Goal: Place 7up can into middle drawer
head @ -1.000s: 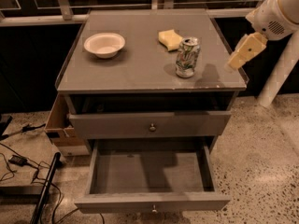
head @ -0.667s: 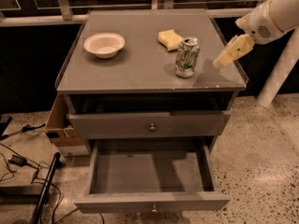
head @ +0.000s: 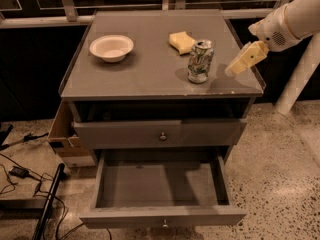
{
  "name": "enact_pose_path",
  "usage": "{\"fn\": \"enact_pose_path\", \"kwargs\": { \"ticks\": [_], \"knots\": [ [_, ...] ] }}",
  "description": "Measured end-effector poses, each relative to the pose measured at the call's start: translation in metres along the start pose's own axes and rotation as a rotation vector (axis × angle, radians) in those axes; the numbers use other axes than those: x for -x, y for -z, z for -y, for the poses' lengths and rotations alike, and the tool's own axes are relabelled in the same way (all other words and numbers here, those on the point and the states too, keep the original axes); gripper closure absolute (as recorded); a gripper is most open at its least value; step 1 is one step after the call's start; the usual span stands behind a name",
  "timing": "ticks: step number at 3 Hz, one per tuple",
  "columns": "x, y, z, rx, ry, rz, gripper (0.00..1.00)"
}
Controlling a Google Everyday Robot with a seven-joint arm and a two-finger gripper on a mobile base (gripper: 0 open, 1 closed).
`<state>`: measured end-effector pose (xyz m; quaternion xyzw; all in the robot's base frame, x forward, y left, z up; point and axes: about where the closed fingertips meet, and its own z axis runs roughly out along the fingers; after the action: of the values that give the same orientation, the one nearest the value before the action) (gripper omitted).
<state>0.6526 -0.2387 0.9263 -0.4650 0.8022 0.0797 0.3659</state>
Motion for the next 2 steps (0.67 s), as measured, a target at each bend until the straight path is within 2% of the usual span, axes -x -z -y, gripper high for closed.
{"fn": "enact_pose_path", "kwargs": {
  "ticks": [2],
  "knots": [
    [0.015,-0.04,-0.017,0.08,-0.012,0.108,0.0]
  ]
}}
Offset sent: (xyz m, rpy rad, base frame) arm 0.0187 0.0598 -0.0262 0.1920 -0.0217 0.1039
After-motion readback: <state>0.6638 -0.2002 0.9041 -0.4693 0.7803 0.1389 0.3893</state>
